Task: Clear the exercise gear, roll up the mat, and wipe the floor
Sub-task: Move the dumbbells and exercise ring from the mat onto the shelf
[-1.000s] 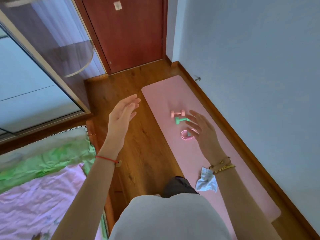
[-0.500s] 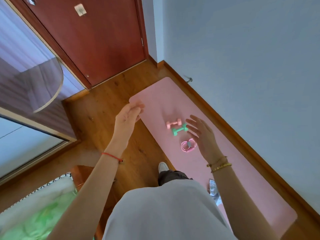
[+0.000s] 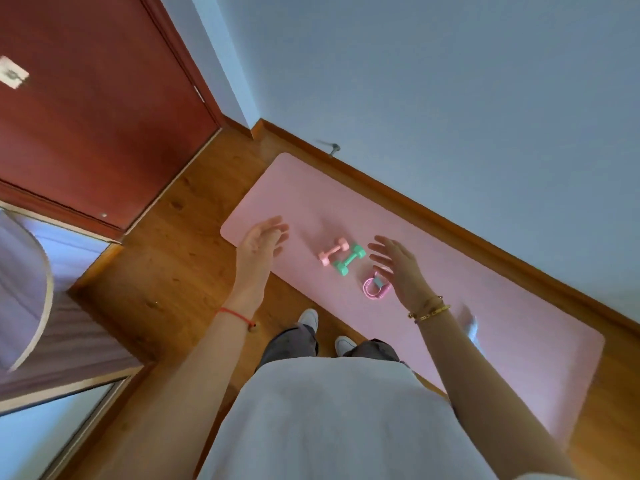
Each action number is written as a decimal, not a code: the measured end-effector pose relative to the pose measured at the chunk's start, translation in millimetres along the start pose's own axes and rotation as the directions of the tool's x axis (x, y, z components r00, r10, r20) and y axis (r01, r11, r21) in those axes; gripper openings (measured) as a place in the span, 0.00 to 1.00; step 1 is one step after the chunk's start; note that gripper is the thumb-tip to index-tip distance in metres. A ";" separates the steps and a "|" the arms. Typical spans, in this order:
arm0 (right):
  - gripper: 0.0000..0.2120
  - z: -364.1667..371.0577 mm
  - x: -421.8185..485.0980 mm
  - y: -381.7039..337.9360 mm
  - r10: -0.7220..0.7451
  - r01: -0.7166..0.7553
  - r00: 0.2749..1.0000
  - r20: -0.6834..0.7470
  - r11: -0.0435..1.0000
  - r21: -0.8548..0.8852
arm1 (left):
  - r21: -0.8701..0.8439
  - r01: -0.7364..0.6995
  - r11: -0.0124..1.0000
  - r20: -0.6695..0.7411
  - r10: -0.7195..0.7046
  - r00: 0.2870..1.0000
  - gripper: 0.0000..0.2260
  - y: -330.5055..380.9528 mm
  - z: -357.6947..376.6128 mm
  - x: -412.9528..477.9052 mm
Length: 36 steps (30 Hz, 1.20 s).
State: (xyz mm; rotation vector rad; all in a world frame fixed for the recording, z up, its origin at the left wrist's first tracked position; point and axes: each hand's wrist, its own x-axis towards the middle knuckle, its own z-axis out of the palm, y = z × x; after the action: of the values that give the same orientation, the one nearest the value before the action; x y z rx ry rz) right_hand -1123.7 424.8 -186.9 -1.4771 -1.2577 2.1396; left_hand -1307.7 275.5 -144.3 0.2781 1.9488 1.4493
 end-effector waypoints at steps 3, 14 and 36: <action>0.19 6.1 29.4 14.0 0.065 -0.062 0.993 -0.100 0.998 0.028 | 0.056 0.049 0.997 0.127 -0.056 0.990 0.11 -7.0 3.9 39.5; 0.12 -9.6 190.3 102.0 0.303 -0.247 0.902 -0.308 0.947 0.206 | 0.240 0.121 0.963 0.390 -0.210 0.897 0.09 -99.5 75.9 190.1; 0.13 -55.9 538.9 431.3 0.340 -0.370 0.887 -0.313 0.928 -0.039 | 0.604 0.066 0.794 0.441 -0.402 0.803 0.22 -548.0 214.0 428.2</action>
State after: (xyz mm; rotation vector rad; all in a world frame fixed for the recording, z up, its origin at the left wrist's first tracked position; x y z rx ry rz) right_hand -1211.3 532.9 -865.3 -2.1253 -1.0579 1.9676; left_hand -1370.4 475.0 -841.2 0.6099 1.7795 0.4905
